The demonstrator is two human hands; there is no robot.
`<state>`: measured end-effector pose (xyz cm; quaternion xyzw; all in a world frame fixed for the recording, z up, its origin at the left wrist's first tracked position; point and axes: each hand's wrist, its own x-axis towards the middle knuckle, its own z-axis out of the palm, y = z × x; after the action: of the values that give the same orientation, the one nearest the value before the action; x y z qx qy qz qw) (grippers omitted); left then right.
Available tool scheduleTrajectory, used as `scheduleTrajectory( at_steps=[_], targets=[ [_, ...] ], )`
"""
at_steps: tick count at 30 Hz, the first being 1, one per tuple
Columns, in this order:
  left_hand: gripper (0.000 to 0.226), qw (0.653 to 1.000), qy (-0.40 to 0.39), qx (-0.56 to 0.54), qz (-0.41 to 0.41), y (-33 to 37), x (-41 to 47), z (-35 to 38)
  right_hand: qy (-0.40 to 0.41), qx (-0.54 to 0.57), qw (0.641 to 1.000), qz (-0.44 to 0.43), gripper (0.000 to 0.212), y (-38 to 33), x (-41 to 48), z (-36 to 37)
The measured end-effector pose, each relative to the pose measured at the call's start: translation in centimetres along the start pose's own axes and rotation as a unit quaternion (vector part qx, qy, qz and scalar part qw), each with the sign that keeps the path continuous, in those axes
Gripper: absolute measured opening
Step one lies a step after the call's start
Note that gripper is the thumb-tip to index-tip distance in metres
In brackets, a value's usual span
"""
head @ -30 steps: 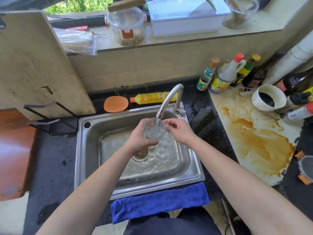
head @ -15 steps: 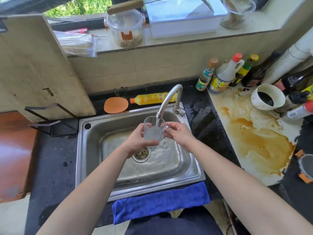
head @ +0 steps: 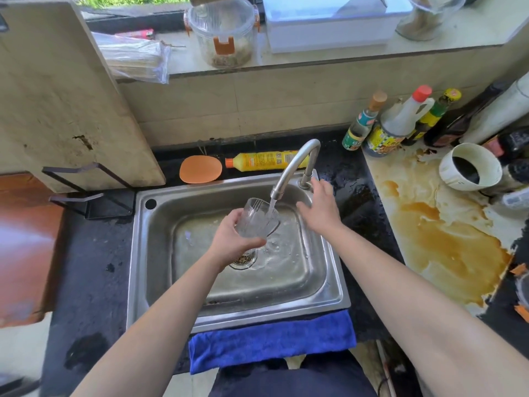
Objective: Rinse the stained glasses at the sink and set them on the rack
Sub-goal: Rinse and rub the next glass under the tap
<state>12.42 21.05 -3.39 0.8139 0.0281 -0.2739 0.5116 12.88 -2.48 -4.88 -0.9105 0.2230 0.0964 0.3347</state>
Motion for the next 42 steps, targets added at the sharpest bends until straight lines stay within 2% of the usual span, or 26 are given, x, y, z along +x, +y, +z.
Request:
scheduleTrajectory(
  at_steps=[2,4,8,11,18,27,30,39,42],
  targets=[
    [0.067,0.999,0.021,0.026,0.002,0.0,-0.1,0.2,-0.052,-0.035,0.998,0.021,0.081,0.5,1.1,0.0],
    [0.07,0.997,0.044,0.061,-0.002,0.1,-0.2,0.2,-0.074,-0.061,0.995,0.017,0.08,0.9,2.0,0.0],
    [0.076,0.988,0.083,0.133,-0.011,-0.2,-0.3,0.1,-0.009,-0.08,0.997,-0.016,0.056,1.5,2.9,0.7],
    [0.078,0.978,0.105,0.177,-0.017,-0.2,-0.3,0.1,0.045,-0.012,0.999,-0.015,0.042,2.4,3.4,0.7],
    [0.075,0.957,0.118,0.265,-0.024,0.5,0.2,1.1,0.04,0.016,0.998,-0.05,0.037,3.5,3.7,-0.2],
    [0.071,0.947,0.096,0.306,-0.024,1.4,0.5,2.2,0.007,0.007,0.997,-0.074,0.037,4.0,4.2,-1.1],
    [0.07,0.947,0.121,0.296,-0.013,1.6,0.3,2.6,0.008,0.016,0.997,-0.08,0.035,4.1,4.4,-1.3],
    [0.065,0.94,0.2,0.277,0.01,1.7,-1.4,3.2,-0.004,0.06,0.998,-0.001,0.034,3.8,6.0,-2.6],
    [0.064,0.936,0.206,0.284,0.019,1.8,-2.0,2.9,-0.003,0.063,0.998,0.02,0.043,3.5,5.5,-2.6]
  ],
)
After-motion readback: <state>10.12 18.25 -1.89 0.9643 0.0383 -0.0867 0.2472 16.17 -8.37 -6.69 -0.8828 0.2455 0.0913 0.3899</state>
